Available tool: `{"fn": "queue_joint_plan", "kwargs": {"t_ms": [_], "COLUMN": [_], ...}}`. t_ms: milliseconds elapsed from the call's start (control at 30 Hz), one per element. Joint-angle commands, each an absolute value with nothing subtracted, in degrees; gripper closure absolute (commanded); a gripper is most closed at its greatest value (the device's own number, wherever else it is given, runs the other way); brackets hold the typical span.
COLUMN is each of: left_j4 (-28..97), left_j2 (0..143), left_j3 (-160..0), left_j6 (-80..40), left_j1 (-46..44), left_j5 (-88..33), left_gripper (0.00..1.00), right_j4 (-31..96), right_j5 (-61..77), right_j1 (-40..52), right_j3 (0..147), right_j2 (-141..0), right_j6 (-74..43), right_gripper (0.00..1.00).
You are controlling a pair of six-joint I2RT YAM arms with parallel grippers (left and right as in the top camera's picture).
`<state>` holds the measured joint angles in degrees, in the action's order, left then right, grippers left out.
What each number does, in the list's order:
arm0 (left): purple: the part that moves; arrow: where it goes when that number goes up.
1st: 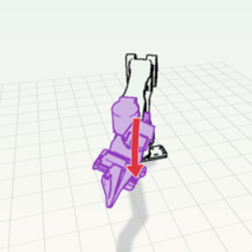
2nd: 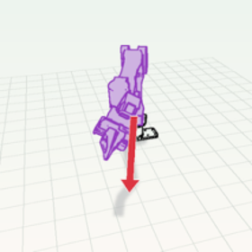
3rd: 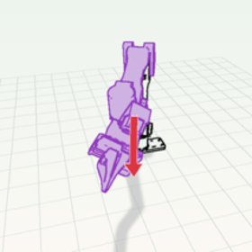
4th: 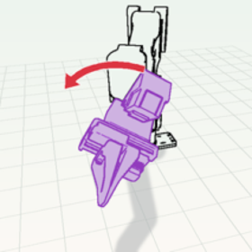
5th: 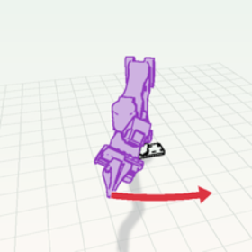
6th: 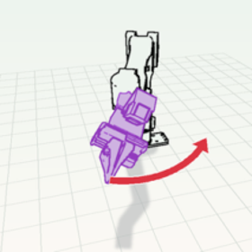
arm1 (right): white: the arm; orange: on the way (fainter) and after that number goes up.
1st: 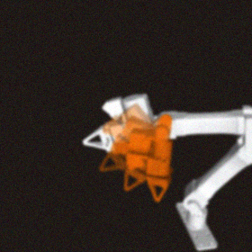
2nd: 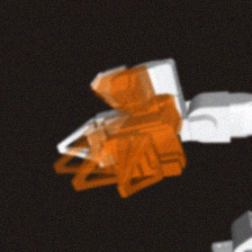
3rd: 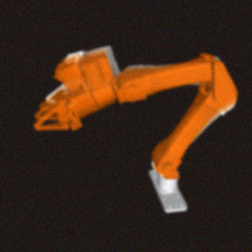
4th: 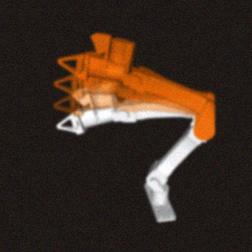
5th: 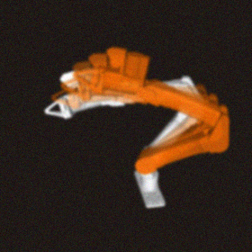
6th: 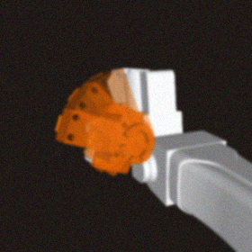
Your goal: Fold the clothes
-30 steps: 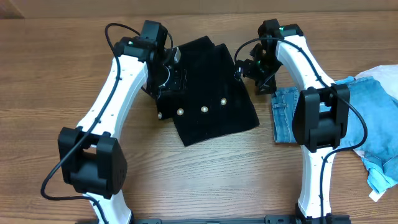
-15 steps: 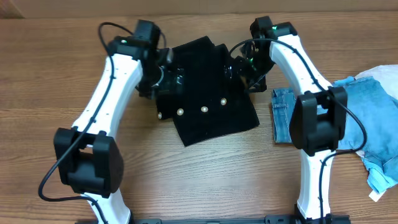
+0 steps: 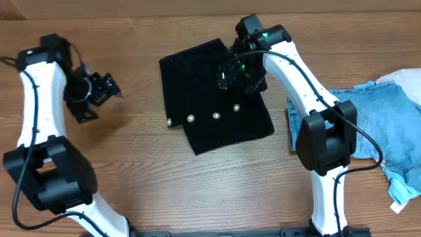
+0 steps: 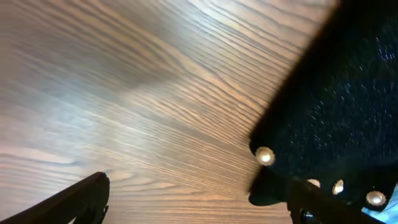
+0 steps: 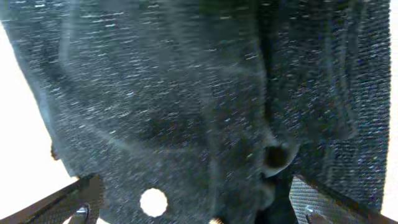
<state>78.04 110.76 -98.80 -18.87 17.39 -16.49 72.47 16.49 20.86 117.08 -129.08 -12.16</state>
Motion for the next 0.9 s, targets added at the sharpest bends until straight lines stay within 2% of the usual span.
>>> {"fn": "queue_joint_plan", "kwargs": {"t_ms": [0, 133, 167, 200, 267, 367, 400, 533, 733, 867], "left_j4": [78.46, 78.46, 78.46, 78.43, 78.43, 78.41, 78.43, 78.3, 77.17, 76.66], "left_j2": [109.36, 109.38, 109.38, 109.38, 109.38, 109.38, 109.38, 109.38, 109.38, 109.36], "left_j3": [-99.92, -99.92, -99.92, -99.92, -99.92, -99.92, -99.92, -99.92, -99.92, -99.92], "left_j6": [-16.49, -15.16, -15.05, -14.74, -14.74, -14.74, -14.7, -14.55, -14.55, -14.57], "left_j1": [20.47, 20.99, 20.99, 20.99, 20.99, 20.99, 20.99, 20.99, 21.17, 22.87], "left_j5": [-16.49, -16.21, -16.08, -16.1, -16.08, -16.08, -16.08, -15.88, -15.86, -15.97], "left_gripper": [0.06, 0.05, 0.05, 0.05, 0.05, 0.05, 0.05, 0.05, 0.05, 0.06], "right_j4": [71.85, 69.21, 68.77, 68.58, 68.58, 68.29, 68.16, 68.2, 68.18, 68.07], "right_j5": [15.0, 15.2, 15.38, 15.57, 15.51, 15.46, 15.68, 21.85, 41.1, 47.7], "right_j1": [19.55, 20.1, 20.34, 20.8, 21.52, 22.61, 22.81, 22.87, 24.36, 27.07], "right_j3": [115.83, 115.81, 115.83, 115.83, 115.83, 115.83, 115.85, 116.62, 120.9, 122.69], "right_j2": [-131.76, -132.57, -132.57, -132.6, -132.6, -132.6, -132.57, -132.51, -132.27, -131.31], "right_j6": [-11.94, -11.79, -11.99, -11.99, -11.99, -13.15, -14.37, -15.2, -15.25, -17.17], "right_gripper": [0.0, 0.01, 0.05, 0.15, 0.48, 0.89, 0.96, 0.96, 0.96, 0.96]}}
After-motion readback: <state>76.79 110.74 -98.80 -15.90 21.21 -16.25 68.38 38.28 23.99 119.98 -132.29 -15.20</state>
